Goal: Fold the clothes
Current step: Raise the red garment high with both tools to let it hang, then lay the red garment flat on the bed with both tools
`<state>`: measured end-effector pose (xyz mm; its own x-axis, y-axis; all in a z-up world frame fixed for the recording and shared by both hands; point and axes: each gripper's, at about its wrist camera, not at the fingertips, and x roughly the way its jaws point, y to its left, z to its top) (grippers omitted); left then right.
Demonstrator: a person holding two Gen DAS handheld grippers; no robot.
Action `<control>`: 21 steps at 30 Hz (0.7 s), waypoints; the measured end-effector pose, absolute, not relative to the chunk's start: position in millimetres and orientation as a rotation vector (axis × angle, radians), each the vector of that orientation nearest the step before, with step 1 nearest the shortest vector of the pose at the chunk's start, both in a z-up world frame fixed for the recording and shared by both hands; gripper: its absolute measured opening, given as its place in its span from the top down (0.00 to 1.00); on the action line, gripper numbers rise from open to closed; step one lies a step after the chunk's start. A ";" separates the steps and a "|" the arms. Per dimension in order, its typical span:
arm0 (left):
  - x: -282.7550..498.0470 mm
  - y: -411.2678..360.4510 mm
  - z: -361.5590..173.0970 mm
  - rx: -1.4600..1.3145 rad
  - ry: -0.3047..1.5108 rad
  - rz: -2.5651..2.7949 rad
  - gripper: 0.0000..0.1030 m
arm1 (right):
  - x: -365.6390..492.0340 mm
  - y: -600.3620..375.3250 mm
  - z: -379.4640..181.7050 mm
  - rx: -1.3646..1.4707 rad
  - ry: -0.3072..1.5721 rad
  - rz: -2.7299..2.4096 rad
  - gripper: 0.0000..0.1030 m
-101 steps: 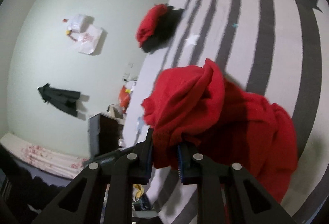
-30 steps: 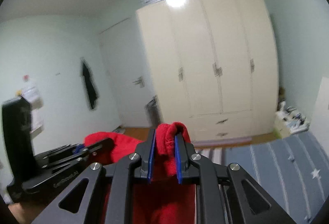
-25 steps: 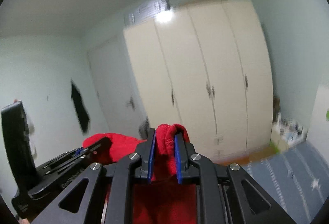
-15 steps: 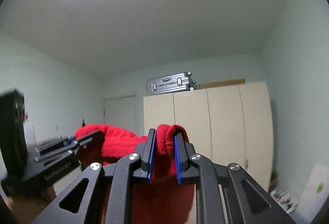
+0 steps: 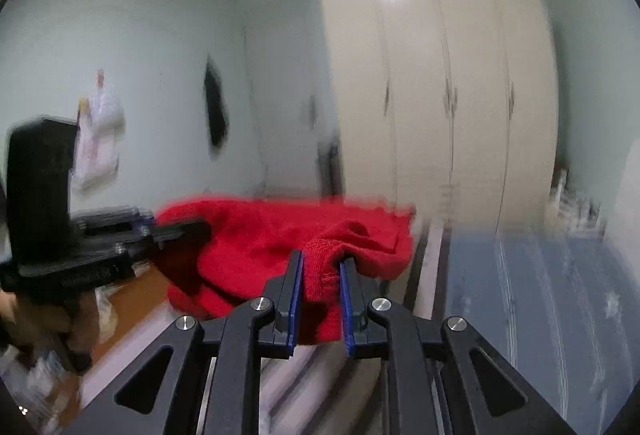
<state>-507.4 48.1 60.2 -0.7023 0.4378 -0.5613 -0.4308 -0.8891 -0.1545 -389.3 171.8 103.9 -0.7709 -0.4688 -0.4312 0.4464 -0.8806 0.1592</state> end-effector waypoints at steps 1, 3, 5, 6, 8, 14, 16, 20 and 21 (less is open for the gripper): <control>-486.3 51.7 20.4 -0.940 -0.006 2.509 0.87 | -376.7 170.4 70.9 0.747 -0.086 -2.539 0.86; -456.4 50.7 -37.9 -1.099 -0.076 2.476 0.88 | -351.4 167.7 4.8 0.952 -0.129 -2.467 0.86; -434.7 50.4 -80.9 -1.220 -0.130 2.457 0.88 | -326.1 164.9 -61.3 1.151 -0.170 -2.381 0.86; -425.5 50.1 -95.6 -1.262 -0.147 2.446 0.88 | -313.4 163.5 -94.4 1.249 -0.191 -2.332 0.86; -411.2 50.9 -115.8 -1.320 -0.165 2.432 0.88 | -296.9 160.6 -121.1 1.304 -0.185 -2.306 0.86; -399.3 47.4 -126.4 -1.363 -0.159 2.442 0.88 | -274.3 158.7 -155.8 1.383 -0.165 -2.254 0.86; -397.8 41.0 -132.4 -1.366 -0.158 2.447 0.88 | -271.4 159.3 -159.9 1.395 -0.159 -2.240 0.86; -394.3 35.2 -142.6 -1.402 -0.198 2.459 0.88 | -265.4 160.4 -168.1 1.419 -0.146 -2.214 0.86; -392.5 34.1 -143.7 -1.412 -0.211 2.460 0.88 | -263.9 160.7 -170.2 1.425 -0.143 -2.207 0.86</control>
